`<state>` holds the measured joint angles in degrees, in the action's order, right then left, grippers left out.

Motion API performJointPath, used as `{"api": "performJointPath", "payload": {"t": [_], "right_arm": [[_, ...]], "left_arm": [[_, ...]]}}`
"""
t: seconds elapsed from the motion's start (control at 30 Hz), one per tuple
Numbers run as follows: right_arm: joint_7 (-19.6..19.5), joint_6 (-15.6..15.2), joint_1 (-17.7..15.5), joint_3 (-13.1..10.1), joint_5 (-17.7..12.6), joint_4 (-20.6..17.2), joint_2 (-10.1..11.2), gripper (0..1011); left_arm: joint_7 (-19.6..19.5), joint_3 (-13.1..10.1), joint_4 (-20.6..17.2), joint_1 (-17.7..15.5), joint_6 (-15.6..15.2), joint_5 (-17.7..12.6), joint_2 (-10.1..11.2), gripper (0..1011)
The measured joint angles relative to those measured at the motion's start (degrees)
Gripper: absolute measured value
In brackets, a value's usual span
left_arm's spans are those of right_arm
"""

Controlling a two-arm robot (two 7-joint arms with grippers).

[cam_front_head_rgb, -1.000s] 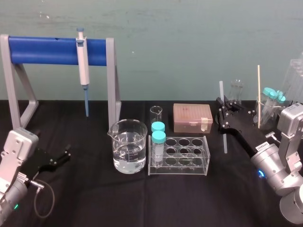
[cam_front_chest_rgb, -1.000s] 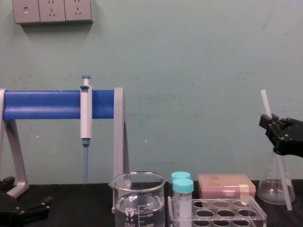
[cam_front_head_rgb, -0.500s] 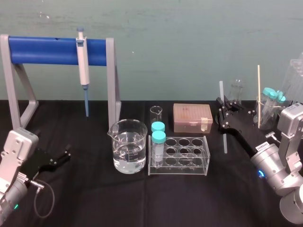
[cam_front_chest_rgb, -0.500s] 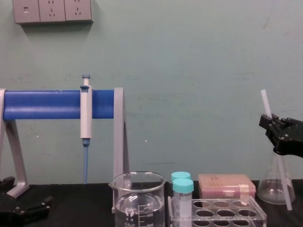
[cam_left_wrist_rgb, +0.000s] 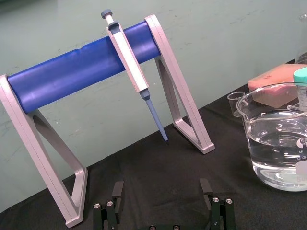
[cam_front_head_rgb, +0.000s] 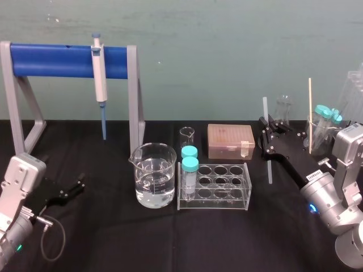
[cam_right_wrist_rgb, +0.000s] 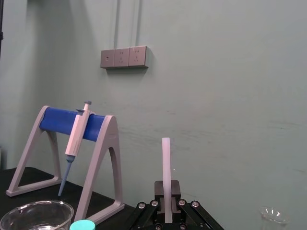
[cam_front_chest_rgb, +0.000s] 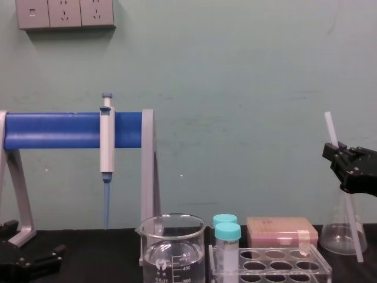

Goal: Pick up the stirring rod with one hand, then place it down.

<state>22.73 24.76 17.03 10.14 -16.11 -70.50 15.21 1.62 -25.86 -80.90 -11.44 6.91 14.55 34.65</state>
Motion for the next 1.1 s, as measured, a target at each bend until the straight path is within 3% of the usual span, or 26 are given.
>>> {"api": "performJointPath", "payload": {"t": [0.5, 0.77, 1.1], "right_arm": [[0.8, 0.3, 1.2, 0.0, 1.1, 1.3, -0.5, 72], [2.9, 2.0, 4.0, 0.8, 1.7, 4.8, -1.4, 72], [7.7, 4.4, 7.9, 2.6, 0.2, 9.8, -2.4, 72]], "left_arm": [[0.0, 0.0, 0.0, 0.0, 0.0, 0.0, 0.0, 1000], [0.0, 0.0, 0.0, 0.0, 0.0, 0.0, 0.0, 1000], [0.0, 0.0, 0.0, 0.0, 0.0, 0.0, 0.0, 1000]]}}
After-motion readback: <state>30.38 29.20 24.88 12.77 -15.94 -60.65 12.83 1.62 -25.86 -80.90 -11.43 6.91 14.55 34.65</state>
